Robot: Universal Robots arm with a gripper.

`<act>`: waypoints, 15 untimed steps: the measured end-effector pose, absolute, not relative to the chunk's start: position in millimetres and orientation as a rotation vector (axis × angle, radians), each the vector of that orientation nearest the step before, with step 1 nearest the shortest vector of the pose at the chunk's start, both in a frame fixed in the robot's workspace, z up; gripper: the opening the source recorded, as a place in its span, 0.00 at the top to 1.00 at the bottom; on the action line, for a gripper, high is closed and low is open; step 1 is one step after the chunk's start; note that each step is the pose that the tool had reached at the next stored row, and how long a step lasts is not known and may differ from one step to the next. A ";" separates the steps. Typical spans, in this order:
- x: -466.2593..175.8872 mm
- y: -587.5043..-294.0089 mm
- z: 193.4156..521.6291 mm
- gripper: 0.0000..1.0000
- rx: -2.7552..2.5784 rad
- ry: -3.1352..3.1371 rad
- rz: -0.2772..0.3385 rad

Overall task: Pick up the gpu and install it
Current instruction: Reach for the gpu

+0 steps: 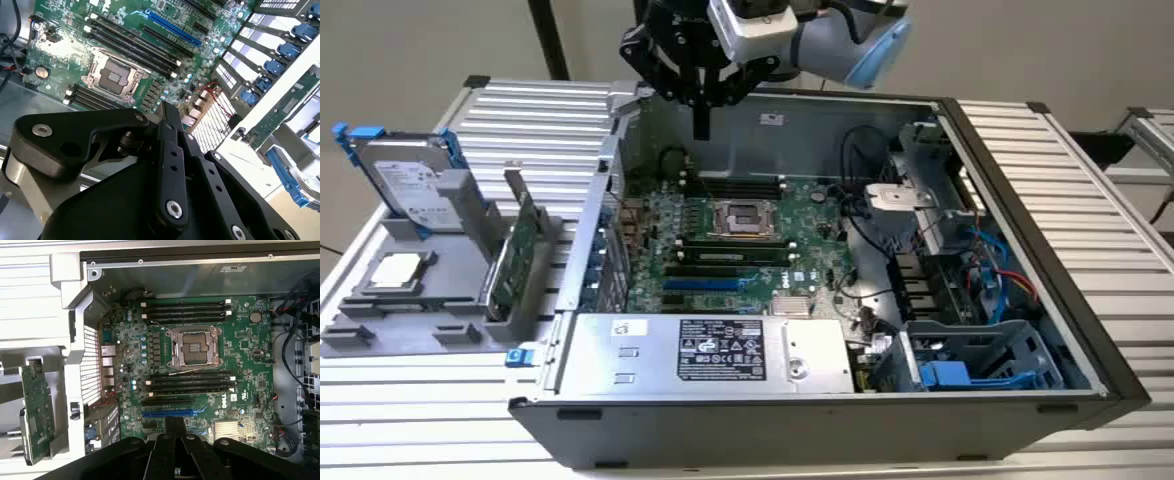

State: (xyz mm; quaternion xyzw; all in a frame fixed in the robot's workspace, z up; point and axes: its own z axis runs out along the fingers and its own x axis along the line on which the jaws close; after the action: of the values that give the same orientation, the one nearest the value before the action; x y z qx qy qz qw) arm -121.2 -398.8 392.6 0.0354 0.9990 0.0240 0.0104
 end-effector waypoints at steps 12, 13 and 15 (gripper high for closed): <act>-124.9 -398.8 392.6 1.00 0.108 3.118 0.075; -125.3 -398.8 392.6 1.00 0.108 3.118 0.075; -125.9 -398.8 392.6 1.00 0.107 3.118 0.075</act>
State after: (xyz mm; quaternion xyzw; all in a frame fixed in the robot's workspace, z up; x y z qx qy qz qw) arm -125.9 -398.8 392.6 0.0342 0.9991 0.0240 0.0103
